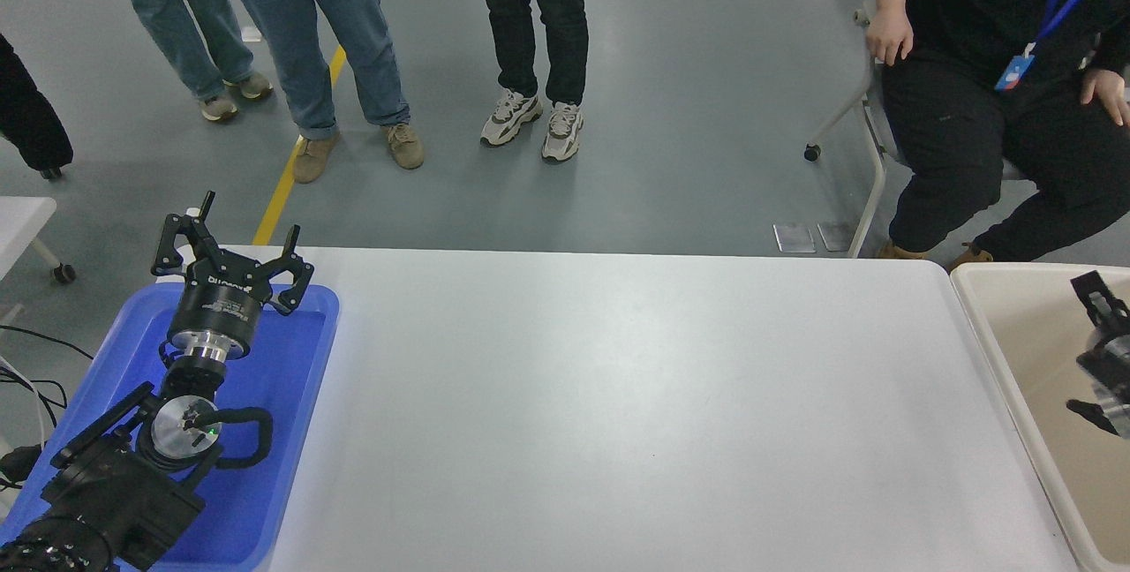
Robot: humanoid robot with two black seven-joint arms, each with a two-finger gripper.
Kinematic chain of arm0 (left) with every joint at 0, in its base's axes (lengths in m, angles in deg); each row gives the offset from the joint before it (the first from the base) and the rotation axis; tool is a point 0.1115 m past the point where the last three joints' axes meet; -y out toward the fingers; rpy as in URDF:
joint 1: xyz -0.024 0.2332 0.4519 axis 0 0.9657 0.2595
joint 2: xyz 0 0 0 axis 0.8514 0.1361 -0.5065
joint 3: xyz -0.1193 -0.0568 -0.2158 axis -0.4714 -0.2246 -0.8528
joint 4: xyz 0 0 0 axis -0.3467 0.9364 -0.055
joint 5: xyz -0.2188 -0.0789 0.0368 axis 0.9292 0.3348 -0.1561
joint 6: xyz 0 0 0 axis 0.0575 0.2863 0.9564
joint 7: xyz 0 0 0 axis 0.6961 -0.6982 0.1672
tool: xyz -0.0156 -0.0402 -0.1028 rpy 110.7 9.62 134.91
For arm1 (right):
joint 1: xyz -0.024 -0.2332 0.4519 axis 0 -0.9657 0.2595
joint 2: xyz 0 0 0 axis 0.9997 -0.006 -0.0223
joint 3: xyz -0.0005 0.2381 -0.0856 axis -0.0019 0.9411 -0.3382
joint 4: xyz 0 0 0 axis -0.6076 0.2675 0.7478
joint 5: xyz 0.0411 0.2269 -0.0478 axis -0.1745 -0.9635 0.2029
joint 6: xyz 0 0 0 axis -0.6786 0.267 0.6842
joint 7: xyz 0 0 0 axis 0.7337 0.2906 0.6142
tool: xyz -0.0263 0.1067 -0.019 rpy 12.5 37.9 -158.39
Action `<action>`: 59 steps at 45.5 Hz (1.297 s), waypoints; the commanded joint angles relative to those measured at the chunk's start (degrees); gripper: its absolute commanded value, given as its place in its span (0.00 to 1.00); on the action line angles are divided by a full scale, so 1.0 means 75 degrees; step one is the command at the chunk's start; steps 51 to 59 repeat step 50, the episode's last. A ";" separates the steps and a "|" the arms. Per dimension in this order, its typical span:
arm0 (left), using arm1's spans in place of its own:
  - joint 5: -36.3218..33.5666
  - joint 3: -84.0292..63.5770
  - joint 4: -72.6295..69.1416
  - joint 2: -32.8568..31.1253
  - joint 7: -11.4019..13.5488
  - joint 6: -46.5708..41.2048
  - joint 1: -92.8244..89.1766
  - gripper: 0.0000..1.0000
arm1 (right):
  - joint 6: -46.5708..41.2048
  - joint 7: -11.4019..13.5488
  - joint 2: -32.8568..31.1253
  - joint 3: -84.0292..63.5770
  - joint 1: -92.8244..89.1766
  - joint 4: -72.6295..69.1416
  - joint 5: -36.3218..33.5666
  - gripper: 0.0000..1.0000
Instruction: Pick up paper ball place in dustbin
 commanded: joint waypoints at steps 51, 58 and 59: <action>0.0007 0.0000 0.0000 0.0000 0.0000 -0.0001 0.0012 1.00 | -0.2328 -0.4202 0.2253 0.7179 -0.2742 -0.3740 0.0774 1.00; 0.0007 0.0000 0.0000 0.0000 0.0000 -0.0001 0.0012 1.00 | -0.2328 -0.4202 0.2253 0.7179 -0.2742 -0.3740 0.0774 1.00; 0.0007 0.0000 0.0000 0.0000 0.0000 -0.0001 0.0012 1.00 | -0.2328 -0.4202 0.2253 0.7179 -0.2742 -0.3740 0.0774 1.00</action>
